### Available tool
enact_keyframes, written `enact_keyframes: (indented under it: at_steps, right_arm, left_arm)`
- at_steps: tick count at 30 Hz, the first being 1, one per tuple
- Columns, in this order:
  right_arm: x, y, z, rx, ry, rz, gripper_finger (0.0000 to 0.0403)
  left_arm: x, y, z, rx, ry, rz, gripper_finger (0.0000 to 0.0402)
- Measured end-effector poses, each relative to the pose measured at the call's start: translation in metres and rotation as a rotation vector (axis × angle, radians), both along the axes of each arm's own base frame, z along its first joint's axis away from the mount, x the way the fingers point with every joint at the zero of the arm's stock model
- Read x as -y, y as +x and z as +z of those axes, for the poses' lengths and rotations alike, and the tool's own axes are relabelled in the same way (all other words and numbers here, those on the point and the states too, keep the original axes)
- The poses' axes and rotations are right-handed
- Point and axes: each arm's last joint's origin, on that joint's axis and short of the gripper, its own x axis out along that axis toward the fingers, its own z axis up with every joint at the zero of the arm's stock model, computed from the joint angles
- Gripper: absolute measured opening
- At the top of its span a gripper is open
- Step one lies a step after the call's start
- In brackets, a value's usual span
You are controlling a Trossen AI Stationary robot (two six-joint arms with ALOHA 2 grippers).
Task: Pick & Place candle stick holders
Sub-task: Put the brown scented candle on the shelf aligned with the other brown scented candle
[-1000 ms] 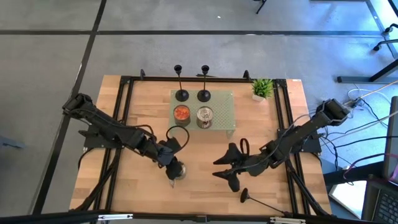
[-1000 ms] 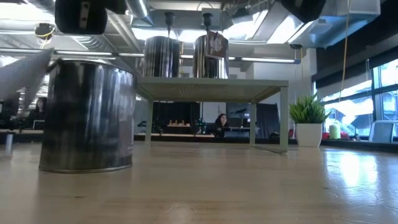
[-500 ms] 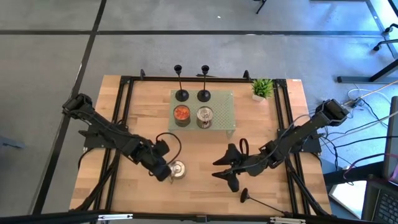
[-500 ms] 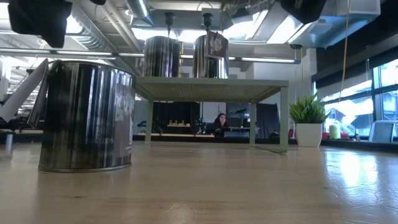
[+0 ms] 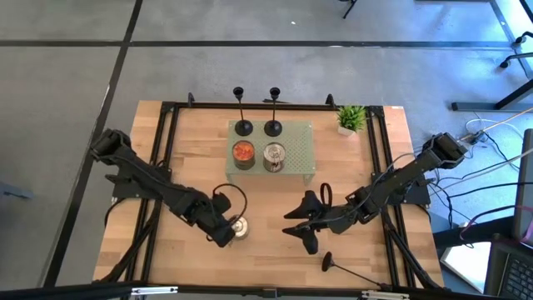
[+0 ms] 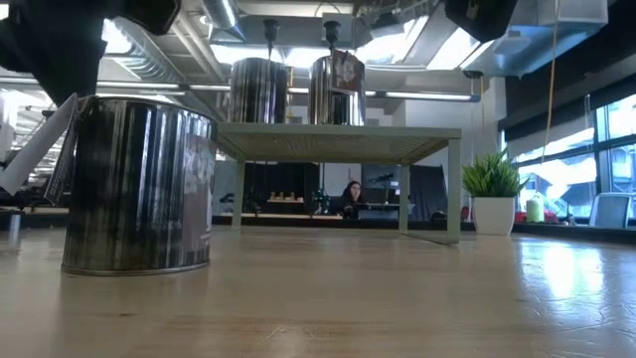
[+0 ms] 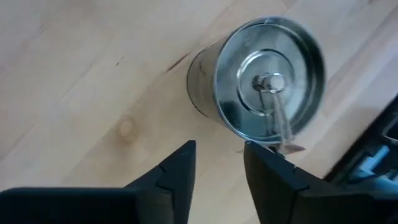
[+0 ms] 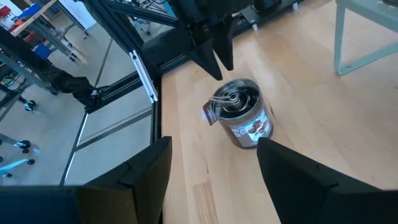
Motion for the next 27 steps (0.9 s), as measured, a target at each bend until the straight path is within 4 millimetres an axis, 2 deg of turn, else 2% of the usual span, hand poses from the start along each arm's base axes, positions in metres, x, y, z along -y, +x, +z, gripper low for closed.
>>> enact_keyframes:
  at_steps: [6,16,27]
  right_arm:
    - [0.000,0.000,0.000,-0.003,0.023,-0.012,0.0241]
    - [0.000,0.000,0.000,-0.003,0.023,-0.012,0.0241]
    - [0.000,0.000,0.000,-0.003,0.023,-0.012,0.0241]
  left_arm:
    - [-0.001,0.004,-0.005,0.001,0.027,0.022,0.0152]
    - [-0.011,0.013,-0.006,0.015,0.021,0.054,0.0153]
    - [-0.019,0.015,-0.006,0.004,0.038,0.035,0.0127]
